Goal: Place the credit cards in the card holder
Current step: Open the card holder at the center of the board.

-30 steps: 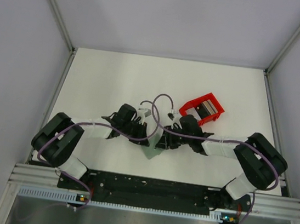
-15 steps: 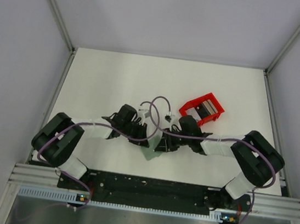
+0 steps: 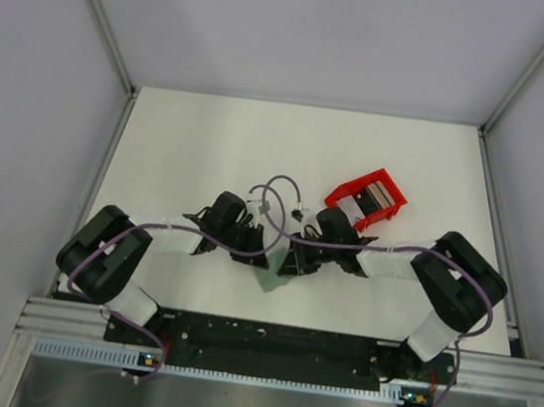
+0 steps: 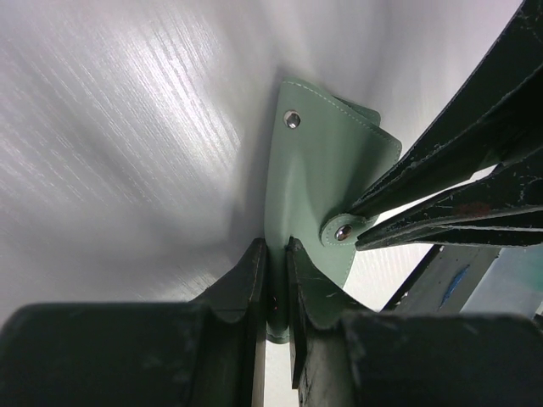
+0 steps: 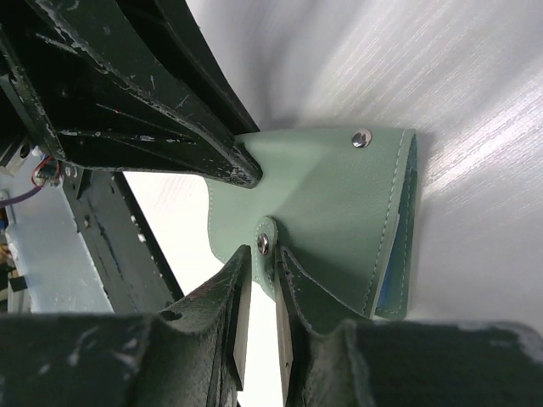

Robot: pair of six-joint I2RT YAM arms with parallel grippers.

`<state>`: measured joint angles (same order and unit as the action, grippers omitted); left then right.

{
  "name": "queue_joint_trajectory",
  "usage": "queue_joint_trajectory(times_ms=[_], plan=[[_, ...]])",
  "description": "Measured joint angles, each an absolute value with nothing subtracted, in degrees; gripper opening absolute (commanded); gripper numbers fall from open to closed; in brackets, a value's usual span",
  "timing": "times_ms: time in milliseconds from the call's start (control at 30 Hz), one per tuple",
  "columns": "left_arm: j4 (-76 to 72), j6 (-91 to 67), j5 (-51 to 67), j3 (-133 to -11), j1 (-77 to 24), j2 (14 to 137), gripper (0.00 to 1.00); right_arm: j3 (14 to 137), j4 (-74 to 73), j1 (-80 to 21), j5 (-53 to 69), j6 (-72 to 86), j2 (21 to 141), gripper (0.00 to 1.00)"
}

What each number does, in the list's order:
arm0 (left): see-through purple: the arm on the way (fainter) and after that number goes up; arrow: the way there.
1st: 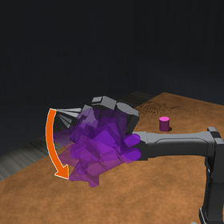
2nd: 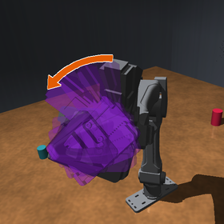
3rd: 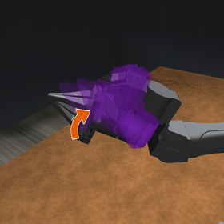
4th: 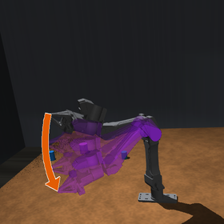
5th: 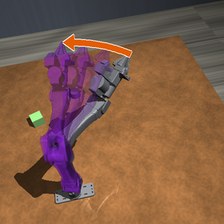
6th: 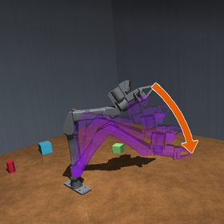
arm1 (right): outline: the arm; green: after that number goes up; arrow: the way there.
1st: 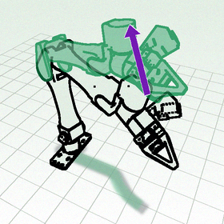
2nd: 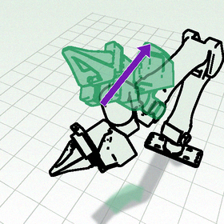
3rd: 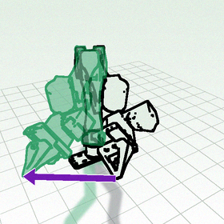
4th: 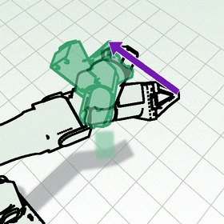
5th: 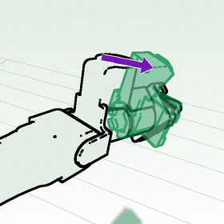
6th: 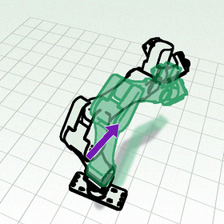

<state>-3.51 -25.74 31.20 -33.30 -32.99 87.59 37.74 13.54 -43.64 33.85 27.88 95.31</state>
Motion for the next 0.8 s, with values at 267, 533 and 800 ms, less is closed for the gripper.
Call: queue_joint_trajectory(times_ms=[267,533,800], plan=[[-3.53,-26.72,30.39,-33.08,-33.06,87.24,0.0,37.93,12.16,-44.84,31.59,26.15,94.17,0.18],[-3.44,-28.08,29.39,-32.51,-33.08,86.5,0.0,39.16,11.66,-44.88,33.28,24.05,95.83,0.0],[-3.44,-31.18,27.75,-32.03,-33.08,85.86,0.0,38.39,14.39,-45.69,33.95,23.05,95.98,0.0]])
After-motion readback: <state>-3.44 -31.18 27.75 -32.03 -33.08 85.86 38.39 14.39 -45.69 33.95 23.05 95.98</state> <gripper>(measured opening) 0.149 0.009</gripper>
